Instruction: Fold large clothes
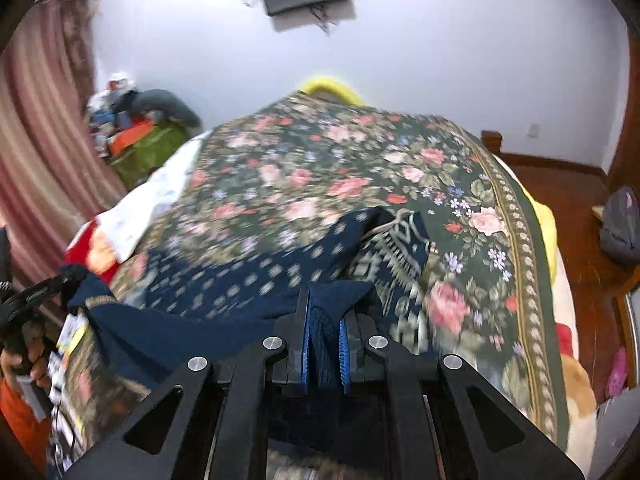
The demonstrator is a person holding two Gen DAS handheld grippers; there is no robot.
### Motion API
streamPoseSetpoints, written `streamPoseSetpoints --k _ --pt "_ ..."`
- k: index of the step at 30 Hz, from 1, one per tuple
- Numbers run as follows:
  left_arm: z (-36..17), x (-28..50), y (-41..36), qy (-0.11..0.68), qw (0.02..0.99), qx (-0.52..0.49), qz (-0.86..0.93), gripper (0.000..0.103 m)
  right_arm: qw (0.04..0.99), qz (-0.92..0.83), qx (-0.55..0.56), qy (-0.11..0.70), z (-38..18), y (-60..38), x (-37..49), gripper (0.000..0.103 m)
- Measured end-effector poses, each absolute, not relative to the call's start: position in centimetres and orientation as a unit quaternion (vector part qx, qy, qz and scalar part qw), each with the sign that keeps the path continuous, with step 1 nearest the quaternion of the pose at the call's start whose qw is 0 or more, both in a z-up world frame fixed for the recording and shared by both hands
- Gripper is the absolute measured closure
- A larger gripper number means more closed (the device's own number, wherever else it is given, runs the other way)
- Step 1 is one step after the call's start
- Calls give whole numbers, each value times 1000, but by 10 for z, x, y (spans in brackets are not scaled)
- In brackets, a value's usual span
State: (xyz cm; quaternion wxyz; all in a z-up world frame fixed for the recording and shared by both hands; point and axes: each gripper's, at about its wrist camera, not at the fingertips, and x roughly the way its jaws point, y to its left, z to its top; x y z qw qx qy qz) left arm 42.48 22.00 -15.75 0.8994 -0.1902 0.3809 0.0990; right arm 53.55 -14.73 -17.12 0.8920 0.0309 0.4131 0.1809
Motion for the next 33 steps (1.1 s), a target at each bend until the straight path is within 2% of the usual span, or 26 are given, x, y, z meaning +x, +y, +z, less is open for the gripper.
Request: streamPoseSetpoints --k 8,13,19,22,25,28,29,31,33 --pt "-235 497 251 440 861 -220 131 93 867 157 73 468 -237 -152 617 94" --pt "-269 514 254 467 847 -211 139 90 847 197 115 480 -238 -170 627 94" --pt "-246 511 251 472 857 -169 122 81 818 229 177 496 -219 -195 629 94" --pt "-219 505 260 468 857 -197 89 80 832 205 156 491 -201 -203 625 94" --pt "-192 501 270 468 857 -199 82 79 874 130 122 452 -172 -225 617 93" --pt "-174 496 267 476 856 -191 72 79 866 139 122 464 -164 -235 607 93" --pt "-172 496 266 478 855 -189 70 77 865 148 118 465 -162 -234 601 93" --pt "-169 494 262 479 854 -191 69 67 860 177 96 469 -162 -225 584 93" --pt "-163 490 257 466 862 -179 92 44 852 199 60 480 -167 -209 567 93"
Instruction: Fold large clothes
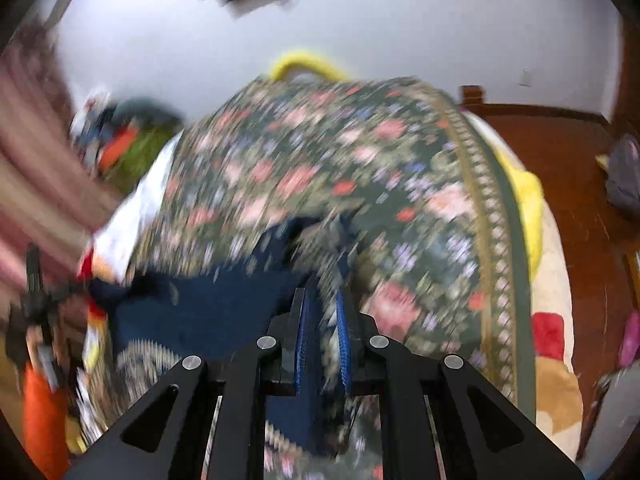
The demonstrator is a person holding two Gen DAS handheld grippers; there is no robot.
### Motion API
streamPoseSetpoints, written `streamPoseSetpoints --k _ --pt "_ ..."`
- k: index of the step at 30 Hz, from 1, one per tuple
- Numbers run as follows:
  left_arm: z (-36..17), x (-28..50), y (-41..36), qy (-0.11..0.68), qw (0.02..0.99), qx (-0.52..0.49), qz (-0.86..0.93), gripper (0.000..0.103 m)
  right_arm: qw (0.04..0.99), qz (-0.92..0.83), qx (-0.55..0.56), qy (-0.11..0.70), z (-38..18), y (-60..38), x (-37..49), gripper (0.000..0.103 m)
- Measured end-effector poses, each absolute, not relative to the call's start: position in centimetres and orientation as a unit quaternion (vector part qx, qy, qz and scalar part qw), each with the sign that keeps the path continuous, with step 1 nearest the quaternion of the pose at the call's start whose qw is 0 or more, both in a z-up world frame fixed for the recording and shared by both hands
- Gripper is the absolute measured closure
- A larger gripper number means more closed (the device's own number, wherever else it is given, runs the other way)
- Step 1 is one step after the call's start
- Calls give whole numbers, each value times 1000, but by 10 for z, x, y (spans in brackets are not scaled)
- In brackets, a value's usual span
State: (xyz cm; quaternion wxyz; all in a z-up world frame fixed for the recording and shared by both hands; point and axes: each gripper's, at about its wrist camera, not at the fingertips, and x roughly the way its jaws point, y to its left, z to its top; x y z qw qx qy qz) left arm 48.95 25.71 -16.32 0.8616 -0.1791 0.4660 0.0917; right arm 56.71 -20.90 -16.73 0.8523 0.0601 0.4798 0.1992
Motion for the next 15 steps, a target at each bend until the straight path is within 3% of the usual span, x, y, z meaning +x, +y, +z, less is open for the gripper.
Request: streamPoseSetpoints --k 3,9,15 --pt "-151 481 250 436 880 -156 109 35 840 228 5 493 -181 -183 542 93" --pt "-163 471 212 454 883 -94 77 34 819 255 -61 510 -221 -136 526 93" --pt "-219 467 161 516 856 -33 8 34 816 244 -75 518 -246 -100 552 94"
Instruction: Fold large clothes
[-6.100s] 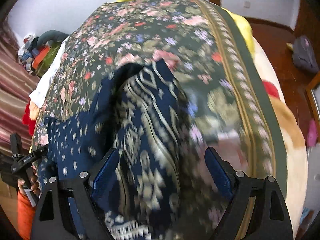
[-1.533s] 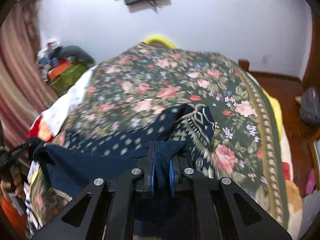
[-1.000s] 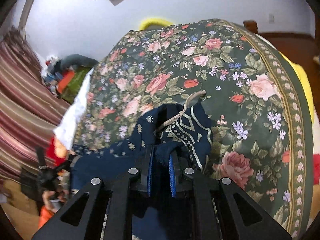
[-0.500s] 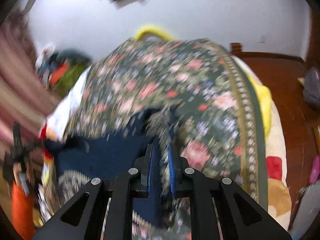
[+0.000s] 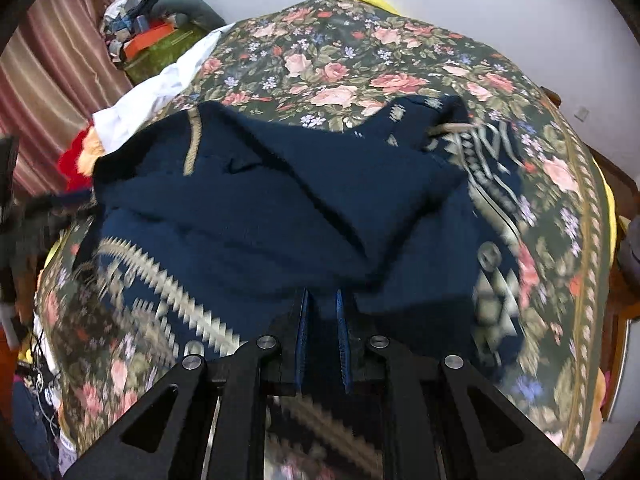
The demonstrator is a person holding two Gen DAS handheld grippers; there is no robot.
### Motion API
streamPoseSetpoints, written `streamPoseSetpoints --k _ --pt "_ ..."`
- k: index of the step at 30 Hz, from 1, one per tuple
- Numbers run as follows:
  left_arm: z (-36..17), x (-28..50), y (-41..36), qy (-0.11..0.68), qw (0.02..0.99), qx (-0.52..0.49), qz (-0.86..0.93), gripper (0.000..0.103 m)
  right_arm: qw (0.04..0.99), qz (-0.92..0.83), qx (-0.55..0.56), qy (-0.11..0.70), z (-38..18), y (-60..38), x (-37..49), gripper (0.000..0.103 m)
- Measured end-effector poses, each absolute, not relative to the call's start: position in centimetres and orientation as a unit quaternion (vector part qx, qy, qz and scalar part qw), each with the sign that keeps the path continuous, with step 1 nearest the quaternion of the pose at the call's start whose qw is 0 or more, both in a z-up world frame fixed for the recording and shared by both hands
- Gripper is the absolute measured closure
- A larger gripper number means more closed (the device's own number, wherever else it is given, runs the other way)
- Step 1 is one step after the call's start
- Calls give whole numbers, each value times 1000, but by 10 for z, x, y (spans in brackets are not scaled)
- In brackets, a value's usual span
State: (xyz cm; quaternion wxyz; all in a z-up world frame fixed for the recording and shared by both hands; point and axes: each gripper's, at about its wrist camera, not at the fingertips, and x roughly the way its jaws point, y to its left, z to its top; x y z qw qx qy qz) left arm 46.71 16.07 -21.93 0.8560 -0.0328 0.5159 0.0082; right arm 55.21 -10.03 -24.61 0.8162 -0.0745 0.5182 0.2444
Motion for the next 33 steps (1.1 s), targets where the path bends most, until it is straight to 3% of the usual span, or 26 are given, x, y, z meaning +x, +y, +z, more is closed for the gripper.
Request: streamPoseSetpoints --k 6,11,15,21,29,33 --pt "-240 521 136 499 860 71 79 34 837 215 -82 497 -236 -75 603 94" --pt "-198 563 157 456 880 33 129 34 867 191 -28 458 -202 -86 621 93" --pt "-159 548 169 421 899 -6 119 34 892 167 -78 413 -181 -92 603 93" --pt "-151 505 149 440 896 3 66 34 869 219 -84 435 -181 -93 560 93" --pt "-200 469 113 502 864 -22 14 33 826 216 -131 503 -240 -77 525 94" --pt "-243 470 106 525 849 -40 39 23 819 205 -179 505 -266 -74 521 94"
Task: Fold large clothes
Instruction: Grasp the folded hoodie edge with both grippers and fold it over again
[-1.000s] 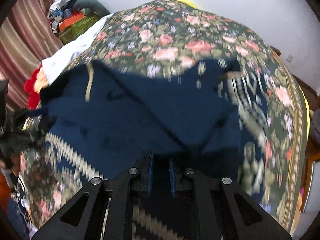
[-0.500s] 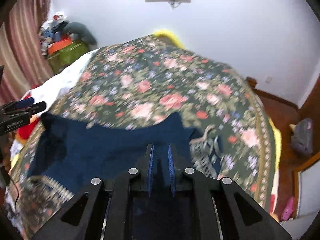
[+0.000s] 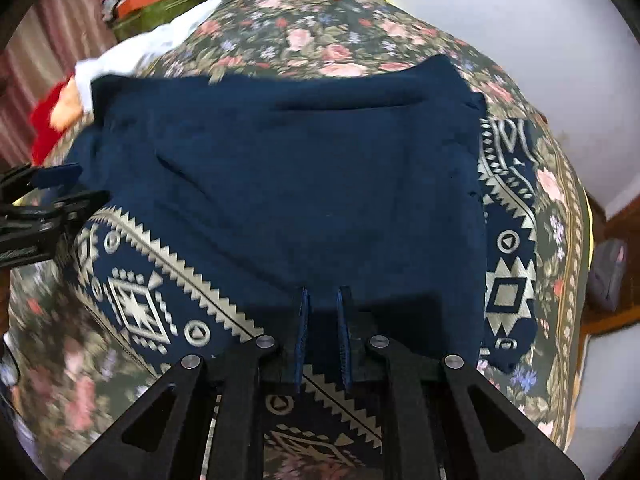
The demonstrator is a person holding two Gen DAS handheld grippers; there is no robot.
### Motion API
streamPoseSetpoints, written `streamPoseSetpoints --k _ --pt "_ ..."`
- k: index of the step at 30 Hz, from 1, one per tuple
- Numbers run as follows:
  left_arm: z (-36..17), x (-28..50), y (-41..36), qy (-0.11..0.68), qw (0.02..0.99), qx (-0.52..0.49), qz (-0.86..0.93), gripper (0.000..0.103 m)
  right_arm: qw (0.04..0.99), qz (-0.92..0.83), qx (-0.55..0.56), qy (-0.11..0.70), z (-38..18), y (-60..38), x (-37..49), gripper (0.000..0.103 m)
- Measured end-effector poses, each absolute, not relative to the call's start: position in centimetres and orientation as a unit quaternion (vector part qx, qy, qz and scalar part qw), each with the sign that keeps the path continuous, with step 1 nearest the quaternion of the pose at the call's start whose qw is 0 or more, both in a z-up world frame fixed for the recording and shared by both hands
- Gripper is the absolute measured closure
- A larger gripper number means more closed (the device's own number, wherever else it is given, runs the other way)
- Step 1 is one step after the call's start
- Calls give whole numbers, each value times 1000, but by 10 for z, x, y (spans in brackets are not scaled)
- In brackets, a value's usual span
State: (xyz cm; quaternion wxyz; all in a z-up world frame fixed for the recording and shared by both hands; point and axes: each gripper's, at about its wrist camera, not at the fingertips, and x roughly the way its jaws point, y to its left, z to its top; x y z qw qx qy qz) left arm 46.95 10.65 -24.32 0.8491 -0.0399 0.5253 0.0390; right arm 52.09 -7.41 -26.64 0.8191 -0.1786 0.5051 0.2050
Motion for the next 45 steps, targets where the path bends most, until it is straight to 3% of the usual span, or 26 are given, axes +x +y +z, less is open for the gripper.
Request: streamPoseSetpoints --k 3,17,24,29,36,45 --pt "-263 467 105 518 853 -35 59 15 820 196 -193 502 -265 -74 518 93" --pt "-229 407 151 489 862 -97 85 16 834 138 -196 497 -265 -107 519 94" --pt "-238 344 178 501 842 -179 84 16 839 111 -245 473 -272 -95 508 94" --pt "-255 320 191 490 817 -297 61 16 837 123 -216 487 -251 -98 497 93" --pt "-275 335 186 474 787 -394 16 16 837 210 -156 481 -224 -85 481 93" --pt "-292 385 185 443 792 -420 17 19 807 246 -119 524 -273 -82 501 93"
